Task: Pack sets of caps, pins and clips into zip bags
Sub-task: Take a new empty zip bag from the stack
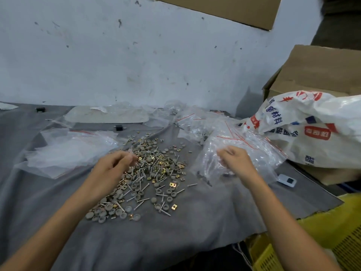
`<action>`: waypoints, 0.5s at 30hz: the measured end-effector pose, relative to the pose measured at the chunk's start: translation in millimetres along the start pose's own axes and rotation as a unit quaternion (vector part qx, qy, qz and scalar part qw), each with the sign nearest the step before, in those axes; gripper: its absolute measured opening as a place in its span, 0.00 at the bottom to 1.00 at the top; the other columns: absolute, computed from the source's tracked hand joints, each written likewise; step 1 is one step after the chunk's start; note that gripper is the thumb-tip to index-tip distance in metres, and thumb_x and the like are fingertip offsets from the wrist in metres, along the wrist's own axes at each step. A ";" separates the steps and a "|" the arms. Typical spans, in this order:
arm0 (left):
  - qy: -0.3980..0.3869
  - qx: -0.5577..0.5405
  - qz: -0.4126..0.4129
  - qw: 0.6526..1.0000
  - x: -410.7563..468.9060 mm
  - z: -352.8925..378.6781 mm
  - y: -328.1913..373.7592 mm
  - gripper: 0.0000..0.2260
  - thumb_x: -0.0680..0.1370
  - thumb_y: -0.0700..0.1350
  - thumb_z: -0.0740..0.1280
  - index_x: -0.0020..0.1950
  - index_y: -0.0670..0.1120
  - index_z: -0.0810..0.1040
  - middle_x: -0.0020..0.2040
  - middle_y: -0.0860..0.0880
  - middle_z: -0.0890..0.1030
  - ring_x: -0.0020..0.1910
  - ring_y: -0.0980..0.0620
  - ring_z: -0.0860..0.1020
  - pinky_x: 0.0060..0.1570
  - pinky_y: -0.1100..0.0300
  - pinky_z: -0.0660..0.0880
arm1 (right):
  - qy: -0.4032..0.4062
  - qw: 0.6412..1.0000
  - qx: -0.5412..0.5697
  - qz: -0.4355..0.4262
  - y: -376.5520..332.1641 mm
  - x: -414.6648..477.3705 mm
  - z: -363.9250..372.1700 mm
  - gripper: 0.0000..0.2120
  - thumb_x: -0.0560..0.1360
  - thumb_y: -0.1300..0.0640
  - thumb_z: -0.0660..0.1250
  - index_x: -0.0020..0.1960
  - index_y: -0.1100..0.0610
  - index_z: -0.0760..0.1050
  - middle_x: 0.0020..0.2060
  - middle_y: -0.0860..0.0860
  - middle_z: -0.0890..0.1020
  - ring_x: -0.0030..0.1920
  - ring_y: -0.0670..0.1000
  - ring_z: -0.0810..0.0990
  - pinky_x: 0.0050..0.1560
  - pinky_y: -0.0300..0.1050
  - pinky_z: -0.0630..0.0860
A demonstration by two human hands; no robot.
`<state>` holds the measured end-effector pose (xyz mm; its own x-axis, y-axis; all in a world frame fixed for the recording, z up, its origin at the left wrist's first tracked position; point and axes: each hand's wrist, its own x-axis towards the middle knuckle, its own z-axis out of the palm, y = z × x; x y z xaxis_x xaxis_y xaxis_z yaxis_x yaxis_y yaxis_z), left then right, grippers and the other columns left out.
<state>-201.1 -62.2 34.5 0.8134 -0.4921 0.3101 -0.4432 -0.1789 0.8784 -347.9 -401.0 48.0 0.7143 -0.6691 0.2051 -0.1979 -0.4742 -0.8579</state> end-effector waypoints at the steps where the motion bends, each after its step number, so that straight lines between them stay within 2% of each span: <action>1: 0.003 -0.003 -0.008 1.000 -2.3 -3.9 -3.7 0.12 0.84 0.48 0.61 0.50 0.49 0.83 0.44 0.52 0.84 0.42 0.56 0.80 0.40 0.62 0.73 | 0.017 0.999 -0.007 0.031 10.0 6.2 -5.6 0.09 0.77 0.51 0.71 0.45 0.57 0.78 0.40 0.54 0.83 0.42 0.57 0.81 0.44 0.51 0.76; 2: 0.011 -0.009 -0.017 1.000 -5.0 -8.3 -7.4 0.14 0.84 0.49 0.60 0.48 0.46 0.82 0.41 0.50 0.83 0.39 0.53 0.78 0.38 0.59 0.72 | 0.031 0.997 -0.038 0.060 16.6 10.0 -8.3 0.13 0.77 0.51 0.73 0.54 0.58 0.78 0.50 0.57 0.83 0.49 0.60 0.82 0.50 0.55 0.79; 4: 0.048 0.000 -0.038 0.998 -9.8 -17.7 -15.2 0.18 0.84 0.55 0.59 0.44 0.44 0.77 0.35 0.50 0.76 0.34 0.52 0.72 0.34 0.55 0.69 | 0.082 0.982 -0.152 0.071 27.5 12.3 -8.2 0.29 0.75 0.48 0.75 0.71 0.55 0.70 0.66 0.59 0.78 0.63 0.63 0.77 0.64 0.62 0.75; 5: 0.072 0.019 -0.049 0.996 -11.9 -22.4 -18.9 0.20 0.83 0.59 0.58 0.42 0.45 0.74 0.34 0.52 0.73 0.33 0.53 0.71 0.34 0.55 0.68 | 0.124 0.971 -0.200 0.046 29.3 11.6 -4.4 0.33 0.74 0.47 0.75 0.74 0.53 0.67 0.68 0.59 0.75 0.67 0.64 0.74 0.67 0.64 0.71; 7: 0.111 0.070 -0.067 0.989 -15.2 -29.8 -26.3 0.21 0.81 0.64 0.58 0.40 0.48 0.68 0.34 0.52 0.72 0.33 0.53 0.70 0.35 0.54 0.69 | 0.189 0.952 -0.240 -0.025 23.2 5.6 10.3 0.33 0.73 0.47 0.74 0.74 0.52 0.65 0.69 0.61 0.74 0.68 0.65 0.71 0.69 0.65 0.68; 8: 0.128 0.100 -0.069 0.984 -16.1 -32.5 -29.9 0.22 0.81 0.66 0.57 0.39 0.49 0.67 0.34 0.51 0.72 0.33 0.53 0.70 0.35 0.53 0.70 | 0.196 0.950 -0.237 -0.055 18.8 1.7 21.7 0.32 0.74 0.48 0.73 0.74 0.52 0.65 0.68 0.60 0.75 0.68 0.65 0.71 0.69 0.65 0.67; 12: 0.192 0.132 -0.045 0.971 -13.1 -37.7 -47.6 0.25 0.83 0.63 0.58 0.31 0.50 0.65 0.26 0.53 0.68 0.26 0.53 0.65 0.30 0.59 0.63 | 0.089 0.972 -0.165 -0.139 -0.8 -20.7 83.0 0.31 0.75 0.53 0.74 0.75 0.54 0.67 0.67 0.57 0.77 0.67 0.62 0.73 0.68 0.60 0.68; 15: 0.244 0.119 -0.075 0.959 -2.9 -42.9 -70.0 0.26 0.85 0.58 0.57 0.27 0.50 0.64 0.22 0.56 0.67 0.23 0.56 0.64 0.28 0.61 0.59 | -0.021 0.973 -0.129 -0.192 -7.2 -38.6 126.6 0.29 0.76 0.53 0.74 0.75 0.51 0.69 0.66 0.51 0.78 0.66 0.54 0.75 0.66 0.53 0.70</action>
<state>-156.3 -11.7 -12.2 0.9285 0.0020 0.3712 -0.3335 -0.4347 0.8365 -289.1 -299.4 -13.3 0.7946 -0.3923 0.4634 -0.0680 -0.8159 -0.5742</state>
